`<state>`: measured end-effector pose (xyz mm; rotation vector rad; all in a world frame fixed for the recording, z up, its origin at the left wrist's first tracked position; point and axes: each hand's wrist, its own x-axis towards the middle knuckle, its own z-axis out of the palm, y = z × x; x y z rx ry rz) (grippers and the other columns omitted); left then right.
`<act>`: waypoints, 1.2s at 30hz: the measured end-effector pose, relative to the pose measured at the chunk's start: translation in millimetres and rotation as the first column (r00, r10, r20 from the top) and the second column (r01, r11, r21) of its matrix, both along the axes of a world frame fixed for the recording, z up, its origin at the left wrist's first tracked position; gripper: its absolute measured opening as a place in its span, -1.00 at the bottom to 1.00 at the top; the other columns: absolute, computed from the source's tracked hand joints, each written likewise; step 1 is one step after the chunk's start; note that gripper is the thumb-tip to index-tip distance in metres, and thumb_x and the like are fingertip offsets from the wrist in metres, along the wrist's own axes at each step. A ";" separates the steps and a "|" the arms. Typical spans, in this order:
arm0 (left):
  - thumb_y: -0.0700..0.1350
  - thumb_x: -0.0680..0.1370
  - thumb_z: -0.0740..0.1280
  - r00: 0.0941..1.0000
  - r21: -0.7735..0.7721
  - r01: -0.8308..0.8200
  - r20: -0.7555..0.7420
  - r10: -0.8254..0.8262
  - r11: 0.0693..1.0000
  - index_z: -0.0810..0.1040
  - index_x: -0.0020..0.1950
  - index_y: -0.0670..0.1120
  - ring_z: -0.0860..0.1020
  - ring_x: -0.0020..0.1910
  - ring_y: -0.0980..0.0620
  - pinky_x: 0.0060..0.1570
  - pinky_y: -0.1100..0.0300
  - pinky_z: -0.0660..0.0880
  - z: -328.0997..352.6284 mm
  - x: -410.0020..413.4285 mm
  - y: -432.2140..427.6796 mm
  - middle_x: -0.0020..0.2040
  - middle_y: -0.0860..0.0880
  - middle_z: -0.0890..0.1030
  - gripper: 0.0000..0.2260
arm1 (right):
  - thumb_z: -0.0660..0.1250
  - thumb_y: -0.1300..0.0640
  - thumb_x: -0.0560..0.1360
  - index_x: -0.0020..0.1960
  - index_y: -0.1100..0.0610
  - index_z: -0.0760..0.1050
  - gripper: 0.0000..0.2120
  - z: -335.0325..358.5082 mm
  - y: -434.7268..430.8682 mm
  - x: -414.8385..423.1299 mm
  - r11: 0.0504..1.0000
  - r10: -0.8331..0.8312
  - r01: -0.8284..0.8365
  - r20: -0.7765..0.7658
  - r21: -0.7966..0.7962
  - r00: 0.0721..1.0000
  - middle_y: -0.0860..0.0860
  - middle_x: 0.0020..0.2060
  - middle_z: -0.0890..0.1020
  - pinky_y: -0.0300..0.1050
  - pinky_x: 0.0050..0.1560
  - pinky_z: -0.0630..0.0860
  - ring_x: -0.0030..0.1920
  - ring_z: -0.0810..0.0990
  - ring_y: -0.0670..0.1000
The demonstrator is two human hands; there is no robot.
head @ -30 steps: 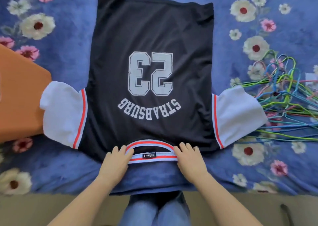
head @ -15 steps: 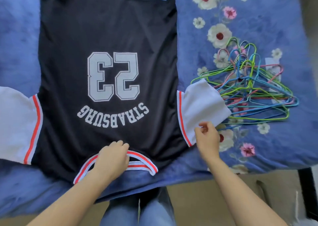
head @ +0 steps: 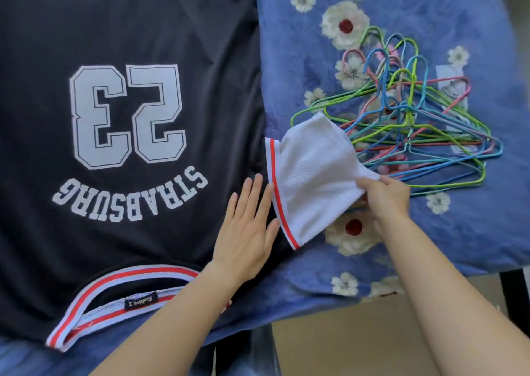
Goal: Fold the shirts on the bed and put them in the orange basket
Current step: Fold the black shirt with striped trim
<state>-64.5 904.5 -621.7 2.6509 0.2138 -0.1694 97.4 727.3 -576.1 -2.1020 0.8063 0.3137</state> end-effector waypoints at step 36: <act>-0.34 0.46 0.19 0.568 -0.580 -0.802 -0.668 0.480 0.142 0.58 -0.03 -0.03 0.64 -0.07 -0.06 -0.10 0.06 0.63 47.1 -34.4 90.0 -0.12 -0.06 0.68 -0.72 | 0.09 -0.04 0.51 0.47 0.13 0.16 -0.43 -56.3 130.1 -84.5 -0.158 0.984 -0.784 -0.165 -0.601 -0.072 0.27 0.43 0.29 0.10 0.43 0.07 0.44 0.28 0.26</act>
